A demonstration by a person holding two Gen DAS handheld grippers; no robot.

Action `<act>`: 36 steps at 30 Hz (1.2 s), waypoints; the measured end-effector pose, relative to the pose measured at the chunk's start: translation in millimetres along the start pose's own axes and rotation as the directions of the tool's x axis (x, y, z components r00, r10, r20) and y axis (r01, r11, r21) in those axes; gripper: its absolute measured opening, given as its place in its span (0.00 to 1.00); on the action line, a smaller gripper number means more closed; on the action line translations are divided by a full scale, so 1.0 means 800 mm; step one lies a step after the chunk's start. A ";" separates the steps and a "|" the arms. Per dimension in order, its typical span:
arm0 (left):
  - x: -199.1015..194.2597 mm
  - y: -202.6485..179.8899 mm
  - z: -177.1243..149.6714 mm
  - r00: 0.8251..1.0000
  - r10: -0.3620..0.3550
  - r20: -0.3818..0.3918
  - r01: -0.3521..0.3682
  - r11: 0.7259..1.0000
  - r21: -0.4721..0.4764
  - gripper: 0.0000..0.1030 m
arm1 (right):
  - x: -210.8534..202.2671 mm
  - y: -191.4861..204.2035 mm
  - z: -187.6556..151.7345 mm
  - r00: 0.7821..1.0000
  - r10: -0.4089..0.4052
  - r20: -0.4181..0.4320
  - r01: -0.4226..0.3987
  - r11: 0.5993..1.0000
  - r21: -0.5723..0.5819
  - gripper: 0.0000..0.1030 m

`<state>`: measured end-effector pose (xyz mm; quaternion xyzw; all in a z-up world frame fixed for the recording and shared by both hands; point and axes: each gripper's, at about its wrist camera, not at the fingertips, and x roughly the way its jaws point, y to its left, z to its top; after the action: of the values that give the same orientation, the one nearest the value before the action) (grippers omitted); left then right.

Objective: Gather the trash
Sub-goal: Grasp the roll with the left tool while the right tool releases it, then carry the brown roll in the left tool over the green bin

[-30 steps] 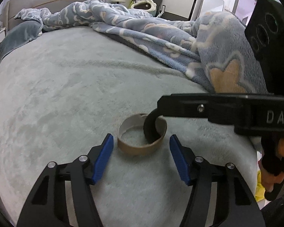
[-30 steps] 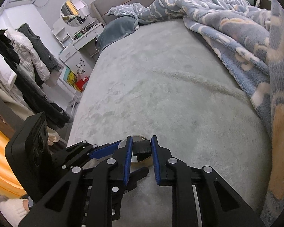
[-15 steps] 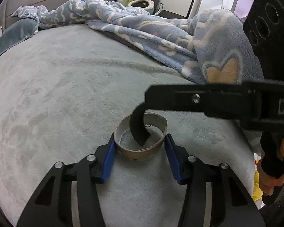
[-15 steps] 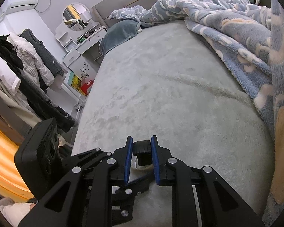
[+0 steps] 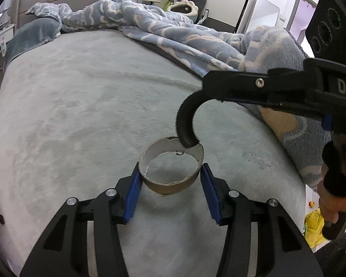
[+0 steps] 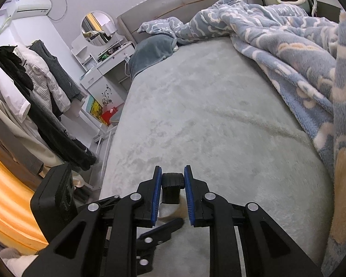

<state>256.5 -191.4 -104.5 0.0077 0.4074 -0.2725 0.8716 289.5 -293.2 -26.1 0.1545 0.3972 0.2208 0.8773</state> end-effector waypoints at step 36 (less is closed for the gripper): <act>-0.171 0.209 -0.162 0.956 0.258 -0.138 -0.292 0.872 -0.393 0.51 | 0.047 0.170 -0.092 0.998 0.029 -0.058 -0.031 0.999 -0.031 0.19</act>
<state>174.4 45.3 -128.3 -0.1060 0.4853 -0.0540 0.8662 219.7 -150.9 -35.8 0.1400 0.4166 0.2444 0.8643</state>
